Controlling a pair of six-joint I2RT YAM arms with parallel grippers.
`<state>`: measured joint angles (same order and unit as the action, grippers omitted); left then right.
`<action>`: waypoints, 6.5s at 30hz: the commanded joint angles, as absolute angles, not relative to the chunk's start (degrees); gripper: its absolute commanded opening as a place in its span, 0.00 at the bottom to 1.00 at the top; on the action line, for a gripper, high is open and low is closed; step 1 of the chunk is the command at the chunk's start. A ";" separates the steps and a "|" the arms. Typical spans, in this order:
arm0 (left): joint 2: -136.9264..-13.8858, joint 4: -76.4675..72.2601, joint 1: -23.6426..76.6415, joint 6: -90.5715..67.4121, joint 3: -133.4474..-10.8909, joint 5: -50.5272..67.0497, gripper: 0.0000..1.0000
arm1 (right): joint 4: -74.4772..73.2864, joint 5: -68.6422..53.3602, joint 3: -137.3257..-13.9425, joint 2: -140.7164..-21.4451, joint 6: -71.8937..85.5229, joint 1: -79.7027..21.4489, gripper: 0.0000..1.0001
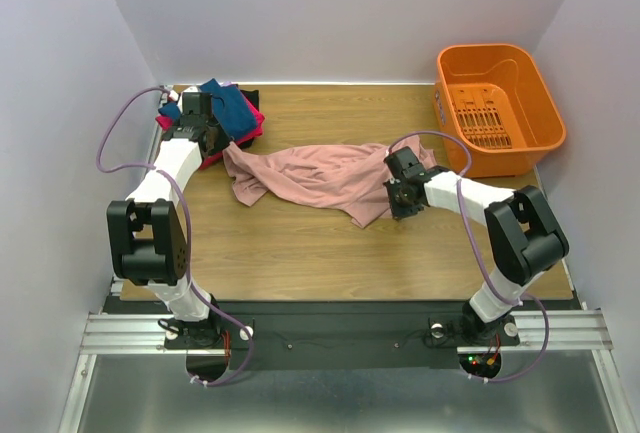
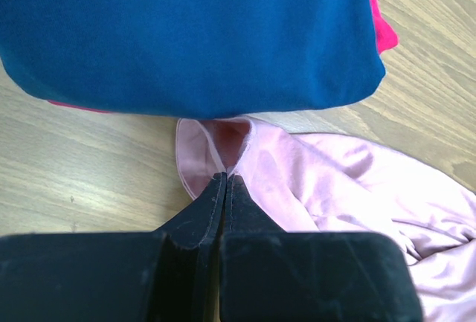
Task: Fold and stack the t-shirts
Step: Flatten the tshirt out
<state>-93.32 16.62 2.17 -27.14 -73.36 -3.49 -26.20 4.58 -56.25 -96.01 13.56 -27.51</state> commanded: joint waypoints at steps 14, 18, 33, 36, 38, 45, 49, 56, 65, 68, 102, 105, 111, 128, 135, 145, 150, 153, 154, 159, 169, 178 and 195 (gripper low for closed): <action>-81.57 13.27 0.53 -20.74 -76.55 -1.06 0.00 | -31.99 13.53 -77.68 -82.44 9.76 -13.72 0.00; -79.28 13.80 -0.97 -19.51 -80.06 1.21 0.00 | -33.48 14.68 -88.31 -83.32 9.05 -10.99 0.00; -64.70 18.63 -1.41 -17.67 -90.00 7.20 0.00 | -34.98 18.72 -114.52 -78.86 5.01 -10.28 0.00; -59.61 20.74 -1.41 -18.45 -91.75 10.71 0.00 | -35.24 18.46 -116.45 -74.20 4.31 -10.28 0.00; -57.40 21.44 -1.41 -19.07 -92.64 13.53 0.00 | -35.33 17.23 -117.33 -71.82 3.08 -10.37 0.00; -50.80 28.73 -1.41 -19.69 -105.10 18.28 0.00 | -35.77 17.23 -126.36 -63.99 0.53 -10.37 0.00; -50.36 31.64 -1.41 -20.47 -112.75 19.68 0.00 | -36.04 16.09 -132.88 -63.46 0.79 -10.28 0.00; -48.60 28.22 -1.32 -24.87 -108.57 22.05 0.00 | -36.12 14.76 -131.85 -63.81 1.84 -10.28 0.00; -50.80 20.58 -1.32 -25.05 -86.96 23.64 0.00 | -35.68 13.63 -116.91 -68.28 4.22 -10.37 0.00; -54.21 17.50 -1.41 -24.79 -81.93 24.17 0.00 | -34.37 12.22 -111.64 -71.35 5.27 -10.28 0.00; -50.36 27.94 -1.41 -16.26 -111.16 14.14 0.00 | -30.15 12.30 -127.51 -64.25 2.37 -10.37 0.00; -49.75 28.04 -1.32 -16.96 -112.93 15.46 0.00 | -30.15 11.87 -130.33 -64.16 2.90 -10.28 0.00; -50.01 28.04 -1.41 -18.19 -110.14 19.06 0.00 | -30.15 10.64 -130.78 -65.39 5.36 -10.28 0.00; -68.18 10.47 -1.84 -13.45 -69.43 13.65 0.21 | -18.82 8.43 -108.70 -96.25 7.91 -10.28 0.00; -87.00 14.23 -5.01 -22.14 -93.31 2.63 0.99 | -29.53 4.50 -137.13 -116.30 11.77 -9.76 1.00; -72.52 11.43 5.26 -26.37 -67.44 4.92 0.99 | -27.69 -5.35 -92.32 -88.88 8.79 -9.84 1.00; -67.51 7.48 12.65 -32.60 -51.28 4.48 0.99 | -27.42 -11.68 -76.93 -79.47 11.77 -10.63 1.00; -66.89 5.63 14.76 -34.54 -46.51 4.75 0.99 | -27.07 -11.78 -70.24 -77.53 12.57 -11.25 1.00; -67.15 5.02 15.11 -34.72 -45.71 4.83 0.99 | -26.55 -11.86 -67.79 -77.52 12.74 -11.34 1.00; -71.09 2.11 15.12 -34.37 -43.86 5.62 0.99 | -24.44 -11.43 -64.26 -80.06 13.27 -11.60 1.00; -86.72 0.35 15.12 -30.94 -51.93 7.21 0.99 | -19.51 -7.48 -65.56 -93.42 12.75 -12.13 0.99; -96.32 0.26 14.85 -33.04 -57.04 7.38 0.99 | -18.72 -3.34 -73.12 -107.13 10.72 -13.45 0.99; -108.27 0.44 9.14 -31.29 -66.34 5.89 0.99 | -19.16 -7.55 -93.15 -127.69 11.78 -13.62 0.99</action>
